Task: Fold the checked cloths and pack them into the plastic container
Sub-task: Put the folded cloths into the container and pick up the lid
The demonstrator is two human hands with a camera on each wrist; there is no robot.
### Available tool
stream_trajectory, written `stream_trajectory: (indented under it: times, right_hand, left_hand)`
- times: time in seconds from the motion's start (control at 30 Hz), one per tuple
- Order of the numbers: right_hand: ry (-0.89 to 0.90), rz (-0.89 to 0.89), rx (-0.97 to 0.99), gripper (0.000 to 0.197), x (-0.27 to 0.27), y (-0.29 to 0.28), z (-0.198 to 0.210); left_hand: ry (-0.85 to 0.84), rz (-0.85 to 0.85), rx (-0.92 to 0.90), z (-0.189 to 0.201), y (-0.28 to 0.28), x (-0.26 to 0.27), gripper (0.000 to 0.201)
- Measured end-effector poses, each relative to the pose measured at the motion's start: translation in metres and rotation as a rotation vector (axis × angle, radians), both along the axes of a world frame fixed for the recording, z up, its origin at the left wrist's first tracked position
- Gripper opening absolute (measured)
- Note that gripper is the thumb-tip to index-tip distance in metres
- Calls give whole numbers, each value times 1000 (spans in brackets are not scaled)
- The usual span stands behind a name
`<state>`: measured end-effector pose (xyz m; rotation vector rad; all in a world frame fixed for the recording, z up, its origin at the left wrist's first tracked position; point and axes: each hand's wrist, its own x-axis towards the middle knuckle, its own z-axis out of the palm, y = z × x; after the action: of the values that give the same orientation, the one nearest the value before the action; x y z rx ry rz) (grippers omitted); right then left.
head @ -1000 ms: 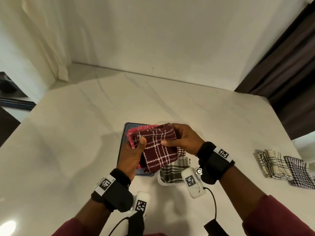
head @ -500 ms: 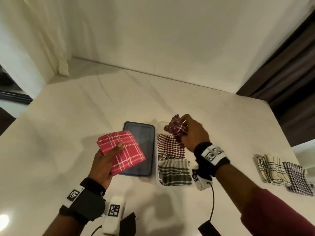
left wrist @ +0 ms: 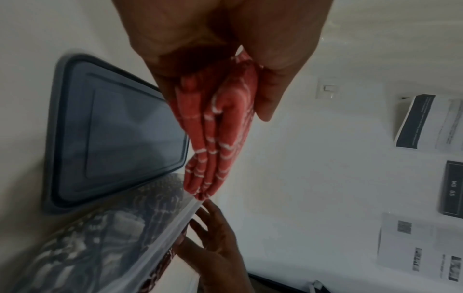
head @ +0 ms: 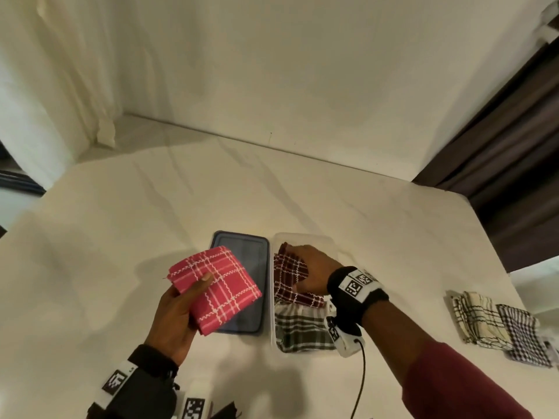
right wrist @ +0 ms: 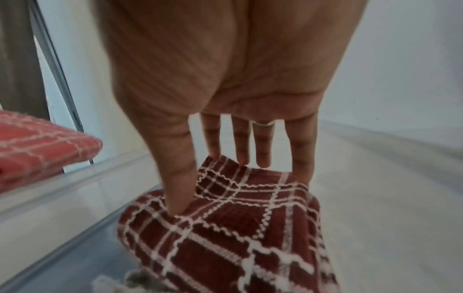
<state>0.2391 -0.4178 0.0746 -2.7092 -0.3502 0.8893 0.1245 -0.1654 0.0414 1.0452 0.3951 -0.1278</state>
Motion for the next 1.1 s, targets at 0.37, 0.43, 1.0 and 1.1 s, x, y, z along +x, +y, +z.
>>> stream_trajectory:
  times: [0.37, 0.43, 1.0, 1.1]
  right_hand:
    - [231, -482, 966, 48, -70, -5, 38]
    - [201, -525, 995, 53, -84, -16, 34]
    - [-101, -383, 180, 51, -103, -24, 6]
    - [-124, -363, 106, 62, -104, -21, -2]
  left_hand:
    - [-70, -362, 117, 42, -52, 8, 56]
    - [-83, -410, 152, 49, -67, 9, 47]
    - [-365, -907, 1633, 50, -129, -4, 55]
    - [-348, -969, 1792, 38, -131, 0, 57]
